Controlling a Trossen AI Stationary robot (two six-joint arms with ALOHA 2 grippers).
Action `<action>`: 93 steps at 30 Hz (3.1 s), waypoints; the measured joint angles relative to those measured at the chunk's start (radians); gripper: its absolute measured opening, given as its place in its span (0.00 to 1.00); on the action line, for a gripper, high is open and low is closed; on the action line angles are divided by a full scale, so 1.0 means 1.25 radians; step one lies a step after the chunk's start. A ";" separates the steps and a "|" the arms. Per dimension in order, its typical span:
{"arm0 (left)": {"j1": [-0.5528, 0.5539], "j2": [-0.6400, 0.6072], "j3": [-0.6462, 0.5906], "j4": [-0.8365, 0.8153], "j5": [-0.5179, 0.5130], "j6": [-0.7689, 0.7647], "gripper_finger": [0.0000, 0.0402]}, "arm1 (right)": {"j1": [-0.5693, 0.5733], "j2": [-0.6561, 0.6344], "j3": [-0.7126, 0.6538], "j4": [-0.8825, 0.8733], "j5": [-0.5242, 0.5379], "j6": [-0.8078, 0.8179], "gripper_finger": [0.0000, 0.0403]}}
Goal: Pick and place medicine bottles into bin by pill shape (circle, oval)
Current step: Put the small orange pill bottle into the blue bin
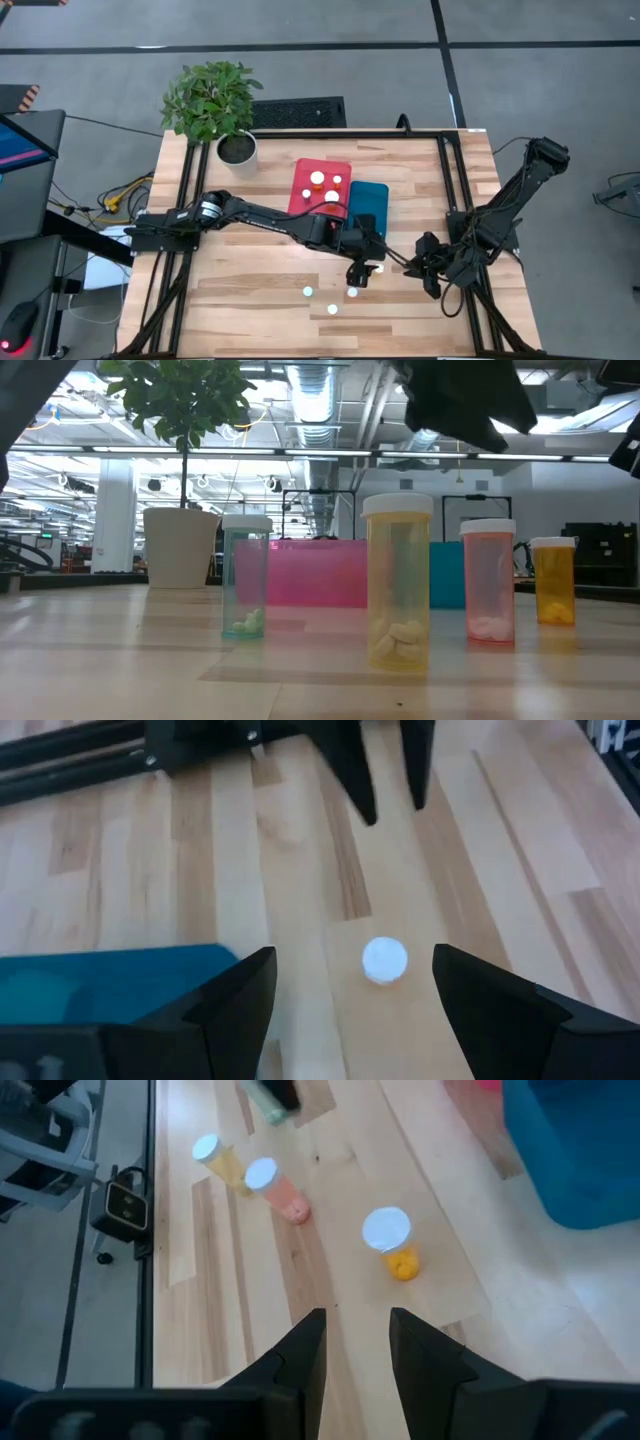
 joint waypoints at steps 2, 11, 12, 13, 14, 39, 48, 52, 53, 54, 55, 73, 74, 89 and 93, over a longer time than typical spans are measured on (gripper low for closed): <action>-0.003 0.001 -0.021 0.011 0.001 0.000 0.65 | -0.005 0.000 0.000 0.000 -0.001 0.000 0.30; -0.010 0.018 -0.059 0.149 0.019 0.017 0.65 | -0.015 0.000 0.000 0.001 -0.001 -0.002 0.30; -0.011 0.025 -0.058 0.171 0.020 0.018 0.65 | -0.015 0.000 0.000 0.001 -0.001 -0.002 0.30; -0.012 0.030 -0.059 0.156 0.026 0.016 0.65 | -0.015 0.000 0.000 0.001 -0.001 -0.002 0.30; -0.012 0.047 -0.059 0.163 0.036 0.010 0.65 | -0.015 0.000 0.000 0.001 -0.001 -0.001 0.30; -0.011 0.121 -0.028 0.170 0.020 0.013 0.65 | -0.010 0.000 0.000 -0.019 -0.005 0.004 0.30; -0.013 0.134 -0.027 0.137 0.013 0.027 0.65 | -0.010 0.000 0.000 -0.021 -0.005 -0.002 0.30; -0.015 0.134 -0.027 0.145 0.006 0.027 0.65 | -0.010 0.000 0.000 -0.024 -0.005 -0.002 0.30; -0.015 0.134 -0.027 0.143 0.005 0.028 0.65 | -0.010 0.000 0.000 -0.024 -0.005 -0.002 0.30; -0.015 0.134 -0.027 0.141 0.005 0.029 0.65 | -0.010 0.000 0.000 -0.024 -0.005 -0.002 0.30; -0.015 0.134 -0.027 0.138 0.005 0.029 0.65 | -0.010 0.000 0.000 -0.024 -0.005 -0.002 0.30; -0.015 0.134 -0.027 0.139 0.004 0.015 0.40 | -0.009 0.000 0.000 -0.042 -0.005 -0.002 0.30; -0.015 0.134 -0.027 0.139 0.004 0.012 0.40 | -0.009 0.000 0.000 -0.042 -0.005 -0.002 0.30; -0.015 0.134 -0.027 0.139 0.004 -0.006 0.28 | -0.009 0.000 0.000 -0.042 -0.006 -0.003 0.30; -0.015 0.134 -0.027 0.139 0.003 -0.016 0.28 | -0.009 0.000 0.000 -0.042 -0.006 -0.003 0.30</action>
